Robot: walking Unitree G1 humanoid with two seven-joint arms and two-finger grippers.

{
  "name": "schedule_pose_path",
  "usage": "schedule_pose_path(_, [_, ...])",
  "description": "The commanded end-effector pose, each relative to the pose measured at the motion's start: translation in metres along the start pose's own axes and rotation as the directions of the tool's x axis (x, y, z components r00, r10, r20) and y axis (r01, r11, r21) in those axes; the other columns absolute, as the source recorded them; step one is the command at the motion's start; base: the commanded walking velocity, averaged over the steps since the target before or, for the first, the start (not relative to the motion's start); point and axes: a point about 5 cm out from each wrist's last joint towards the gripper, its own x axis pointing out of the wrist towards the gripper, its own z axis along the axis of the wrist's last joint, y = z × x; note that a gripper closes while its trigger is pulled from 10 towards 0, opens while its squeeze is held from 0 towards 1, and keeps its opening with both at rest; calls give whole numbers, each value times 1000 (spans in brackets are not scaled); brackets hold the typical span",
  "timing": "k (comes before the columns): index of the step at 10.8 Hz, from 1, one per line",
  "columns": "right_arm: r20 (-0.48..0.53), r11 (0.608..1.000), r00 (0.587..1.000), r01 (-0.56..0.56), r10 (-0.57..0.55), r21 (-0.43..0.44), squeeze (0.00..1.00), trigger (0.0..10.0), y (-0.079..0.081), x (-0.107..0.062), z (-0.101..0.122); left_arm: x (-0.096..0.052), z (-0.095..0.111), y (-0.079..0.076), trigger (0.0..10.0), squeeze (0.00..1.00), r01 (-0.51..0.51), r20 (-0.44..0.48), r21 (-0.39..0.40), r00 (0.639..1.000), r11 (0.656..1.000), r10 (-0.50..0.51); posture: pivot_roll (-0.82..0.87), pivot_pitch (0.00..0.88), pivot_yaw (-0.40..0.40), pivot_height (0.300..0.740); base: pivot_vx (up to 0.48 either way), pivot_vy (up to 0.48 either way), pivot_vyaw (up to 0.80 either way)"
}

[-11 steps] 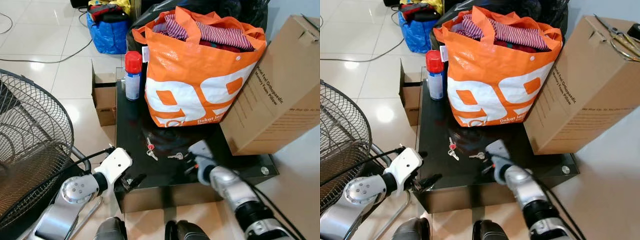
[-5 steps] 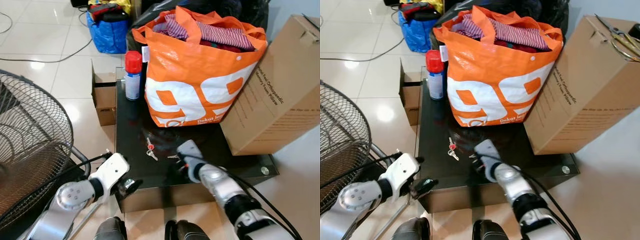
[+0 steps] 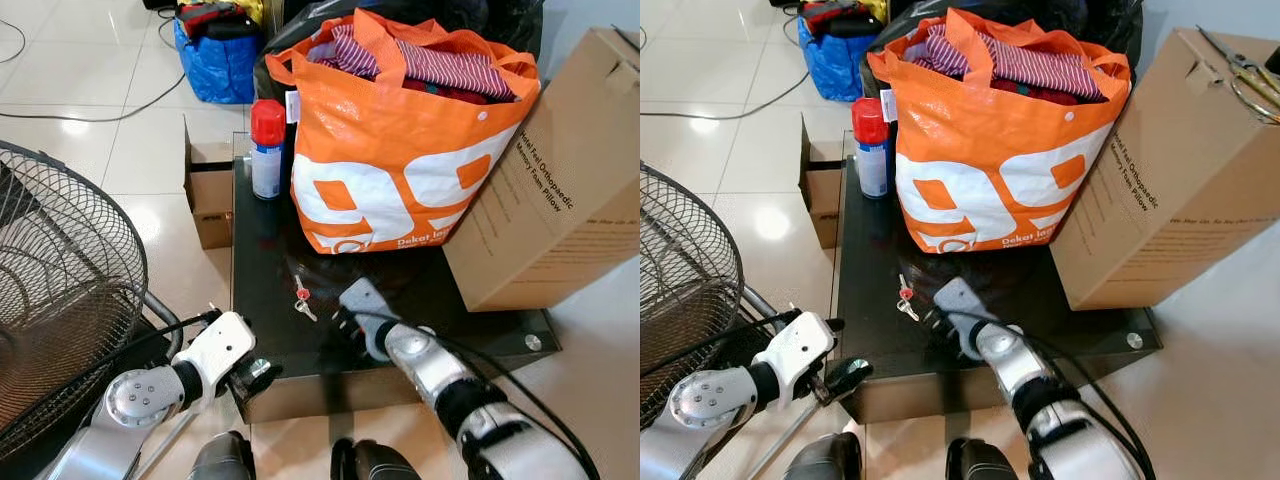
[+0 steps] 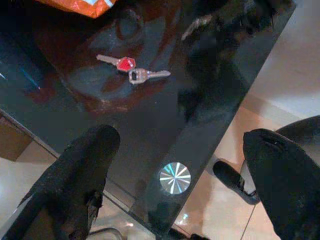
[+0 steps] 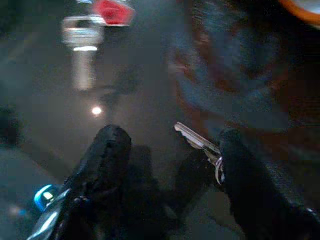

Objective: Hang keys on a hook

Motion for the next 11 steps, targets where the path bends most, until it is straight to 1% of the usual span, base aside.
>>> schedule_pose_path(1, [-23, 996, 997, 73, -72, 57, 0, 10000, -10, -2, -6, -3, 2, -1, 10000, 0, 5, 5, 1, 1000, 1000, -5, 23, 187, -113, 740, 0, 0, 0])
schedule_pose_path(2, [-43, 991, 994, 108, -105, 76, 0, 10000, -16, -3, -9, -4, 1, -1, 10000, 0, 5, 3, 2, 1000, 1000, -5, 25, 183, -109, 740, 0, 0, 0])
schedule_pose_path(3, [-53, 991, 993, 106, -102, 81, 0, 10000, -17, -3, -12, -4, 1, -2, 10000, 0, 7, 2, 4, 1000, 1000, -7, 23, 181, -107, 740, 0, 0, 0])
schedule_pose_path(5, [-74, 993, 994, 91, -85, 75, 0, 10000, -16, -4, -17, -3, 2, -1, 10000, 0, 12, 3, 8, 1000, 1000, -12, 22, 179, -106, 740, 0, 0, 0])
schedule_pose_path(7, [-91, 992, 992, 90, -83, 87, 0, 10000, -14, -4, -22, -3, 3, -1, 10000, 0, 13, 5, 10, 1000, 1000, -13, 28, 178, -106, 740, 0, 0, 0])
schedule_pose_path(8, [-108, 992, 992, 79, -68, 96, 0, 4431, -11, -4, -25, -4, 4, -1, 10000, 0, 15, 4, 10, 1000, 1000, -15, 28, 183, -106, 740, 0, 0, 0])
schedule_pose_path(9, [-123, 993, 990, 75, -63, 92, 0, 1686, -10, -4, -27, -4, 5, -1, 10000, 0, 15, 4, 9, 1000, 1000, -15, 26, 186, -107, 740, 0, 0, 0])
schedule_pose_path(10, [-144, 994, 988, 70, -58, 84, 0, 0, -10, -4, -30, -5, 5, -2, 10000, 0, 16, 4, 9, 1000, 1000, -16, 24, 190, -108, 740, 0, 0, 0])
schedule_pose_path(11, [-162, 995, 985, 64, -50, 81, 0, 0, -9, -5, -34, -5, 6, -2, 10000, 0, 18, 5, 7, 1000, 1000, -18, 23, 191, -109, 740, 0, 0, 0])
